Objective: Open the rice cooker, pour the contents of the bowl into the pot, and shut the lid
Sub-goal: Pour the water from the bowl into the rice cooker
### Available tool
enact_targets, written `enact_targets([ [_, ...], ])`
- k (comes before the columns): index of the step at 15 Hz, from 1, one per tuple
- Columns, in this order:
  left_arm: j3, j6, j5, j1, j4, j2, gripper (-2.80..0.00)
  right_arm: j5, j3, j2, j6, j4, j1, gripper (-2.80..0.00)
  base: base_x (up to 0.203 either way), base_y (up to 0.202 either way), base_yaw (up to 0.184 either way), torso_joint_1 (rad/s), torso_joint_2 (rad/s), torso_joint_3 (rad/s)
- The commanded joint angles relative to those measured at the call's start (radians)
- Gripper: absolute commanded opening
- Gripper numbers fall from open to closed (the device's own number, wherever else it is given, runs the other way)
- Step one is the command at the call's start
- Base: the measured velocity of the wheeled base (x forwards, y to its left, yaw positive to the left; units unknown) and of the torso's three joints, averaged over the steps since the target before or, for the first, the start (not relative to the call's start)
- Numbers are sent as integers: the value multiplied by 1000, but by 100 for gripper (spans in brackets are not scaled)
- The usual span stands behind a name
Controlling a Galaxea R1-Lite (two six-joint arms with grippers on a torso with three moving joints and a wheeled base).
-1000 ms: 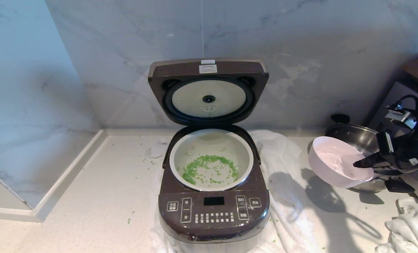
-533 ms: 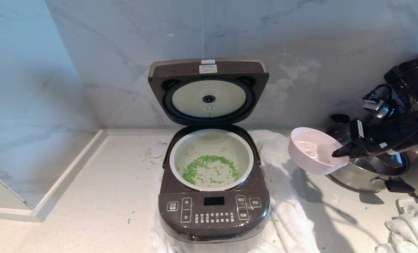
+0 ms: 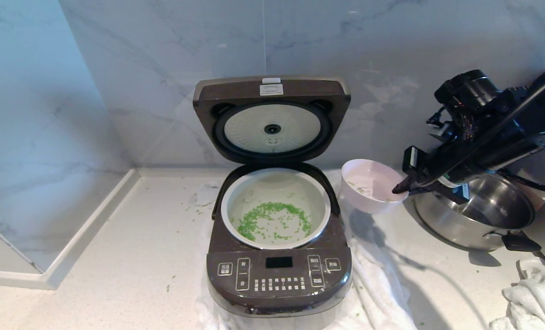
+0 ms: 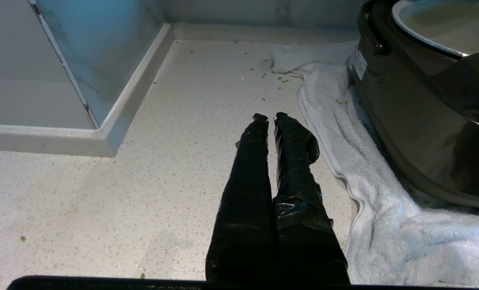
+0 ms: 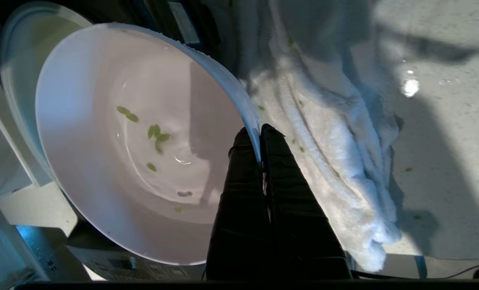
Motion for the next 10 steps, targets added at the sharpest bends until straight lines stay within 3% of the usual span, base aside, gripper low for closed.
enact_targets([
  [1,6,-1,0,0,0,0,-280,-1,-53,54,17,3,26,-280,0,0,0,0,0,0],
  [6,6,-1,-1,0,0,0,-280,-12,-156,128,77,5,116,-280,0,0,0,0,0,0],
  [10,6,-2,0,0,-2,0,-280,-88,-200,189,120,6,194,-280,0,0,0,0,0,0],
])
